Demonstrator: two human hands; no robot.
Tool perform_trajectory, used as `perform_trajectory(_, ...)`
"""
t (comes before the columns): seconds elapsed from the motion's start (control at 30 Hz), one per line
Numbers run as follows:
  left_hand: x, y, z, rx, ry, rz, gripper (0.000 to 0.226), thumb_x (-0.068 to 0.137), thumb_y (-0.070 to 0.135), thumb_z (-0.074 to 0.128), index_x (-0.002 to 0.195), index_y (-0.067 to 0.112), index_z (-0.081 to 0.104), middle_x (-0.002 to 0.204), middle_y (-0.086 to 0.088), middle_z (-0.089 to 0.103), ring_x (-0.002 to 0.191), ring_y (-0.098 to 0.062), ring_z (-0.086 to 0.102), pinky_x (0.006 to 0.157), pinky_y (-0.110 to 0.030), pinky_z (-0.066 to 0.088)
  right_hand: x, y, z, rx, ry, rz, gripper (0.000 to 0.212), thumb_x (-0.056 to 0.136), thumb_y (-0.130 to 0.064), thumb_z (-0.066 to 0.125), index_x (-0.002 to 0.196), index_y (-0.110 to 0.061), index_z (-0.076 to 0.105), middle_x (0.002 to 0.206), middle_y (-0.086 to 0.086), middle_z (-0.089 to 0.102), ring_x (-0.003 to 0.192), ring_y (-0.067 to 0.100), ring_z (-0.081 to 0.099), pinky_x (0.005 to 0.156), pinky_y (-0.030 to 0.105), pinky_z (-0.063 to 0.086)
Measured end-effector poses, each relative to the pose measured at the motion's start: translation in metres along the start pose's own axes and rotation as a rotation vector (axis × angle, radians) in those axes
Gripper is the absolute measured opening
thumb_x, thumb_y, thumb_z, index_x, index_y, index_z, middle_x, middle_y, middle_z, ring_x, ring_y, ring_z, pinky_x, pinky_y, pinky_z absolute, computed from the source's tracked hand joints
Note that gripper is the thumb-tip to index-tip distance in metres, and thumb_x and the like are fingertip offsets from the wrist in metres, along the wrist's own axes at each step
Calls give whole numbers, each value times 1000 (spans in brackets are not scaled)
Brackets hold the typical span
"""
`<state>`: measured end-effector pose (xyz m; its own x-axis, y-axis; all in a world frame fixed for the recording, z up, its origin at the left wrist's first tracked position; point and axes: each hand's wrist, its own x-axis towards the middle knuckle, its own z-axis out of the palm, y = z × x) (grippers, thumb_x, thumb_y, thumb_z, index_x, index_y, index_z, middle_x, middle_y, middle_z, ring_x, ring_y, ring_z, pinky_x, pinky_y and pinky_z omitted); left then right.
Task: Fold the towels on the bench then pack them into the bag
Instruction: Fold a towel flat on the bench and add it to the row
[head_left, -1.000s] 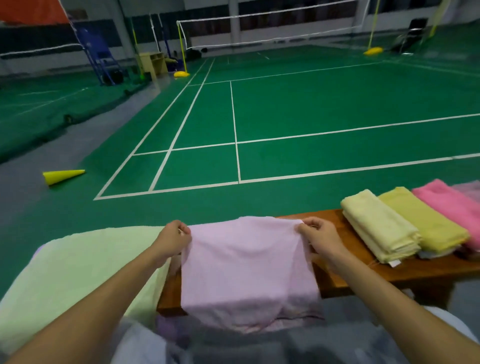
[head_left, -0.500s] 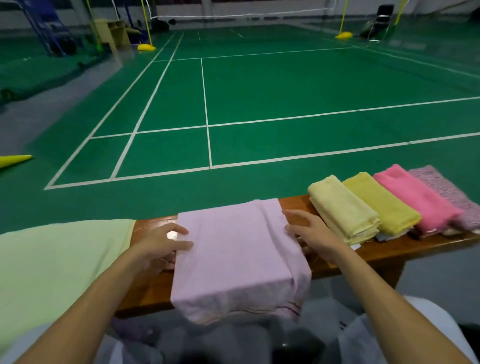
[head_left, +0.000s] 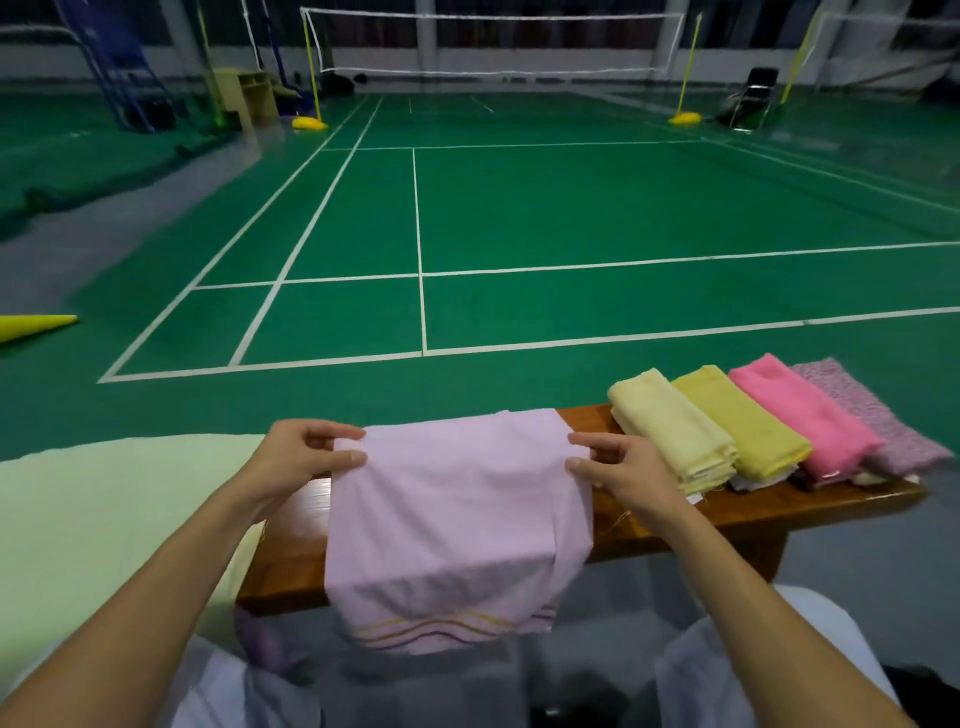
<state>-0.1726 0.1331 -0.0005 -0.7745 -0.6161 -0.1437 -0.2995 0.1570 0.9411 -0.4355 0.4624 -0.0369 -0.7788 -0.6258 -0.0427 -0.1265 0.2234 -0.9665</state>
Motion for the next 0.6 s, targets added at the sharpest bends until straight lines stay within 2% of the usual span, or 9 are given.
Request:
perform_trajectory(0.03,-4,2,-2,21,-15,20,37,72,9,91,107,13,81,66,3,63,62,-10,59,60,-15,52,-1,-1,-1,-36,6,-27,41,85,-20,87,124,-17,76,99,-6,67,89,12,63,67,20,57)
perform_trajectory(0.1,-10,7,-11,60,-37,49,47,60,21,94,106,17,83,77,1,70,73,-14,62,68,-18,56,-1,-8,-5,-90,33,-82,44,83,-18,88,125,-14,75,109,-4,72,98,16,68,72,25,62)
perform_trajectory(0.2,-16,21,-31,121,-48,115,46,62,20,95,106,19,83,101,-6,80,89,-19,69,82,-24,57,-2,-28,-18,-169,79,-204,45,80,-16,90,123,-10,76,109,0,77,102,16,72,84,36,64)
perform_trajectory(0.27,-23,37,-44,175,-94,145,50,65,23,98,111,21,81,100,-5,77,89,-23,66,85,-35,55,-3,-45,-26,-224,91,-269,46,79,-21,91,122,-11,76,106,-2,77,97,7,72,84,25,62)
perform_trajectory(0.33,-26,53,-57,210,-149,176,51,69,24,96,117,25,79,82,-10,55,79,-26,50,79,-40,40,-3,-64,-32,-293,113,-328,47,77,-23,92,120,-12,77,101,-6,76,90,-2,69,78,12,55)
perform_trajectory(0.4,-28,72,-67,268,-157,218,44,74,19,91,116,28,79,79,-9,41,76,-25,40,77,-39,32,-2,-82,-36,-367,135,-378,49,76,-28,93,119,-12,78,99,-5,77,90,3,71,77,13,56)
perform_trajectory(0.5,-33,106,-76,387,-124,285,31,79,14,87,106,27,82,74,-15,59,75,-21,54,74,-32,41,0,-110,-38,-459,155,-452,52,73,-34,93,117,-11,79,97,1,79,89,17,75,83,32,61)
perform_trajectory(0.57,-34,124,-81,483,-42,328,28,80,7,87,99,27,80,71,10,73,72,-9,64,68,-16,48,3,-127,-39,-528,182,-504,52,72,-34,93,116,-9,79,98,5,80,85,18,74,84,37,62)
perform_trajectory(0.6,-33,132,-83,531,8,351,28,79,7,88,96,27,79,73,16,76,71,-8,67,65,-10,49,5,-137,-39,-566,200,-531,51,72,-32,93,115,-8,79,99,7,80,84,18,74,85,37,61)
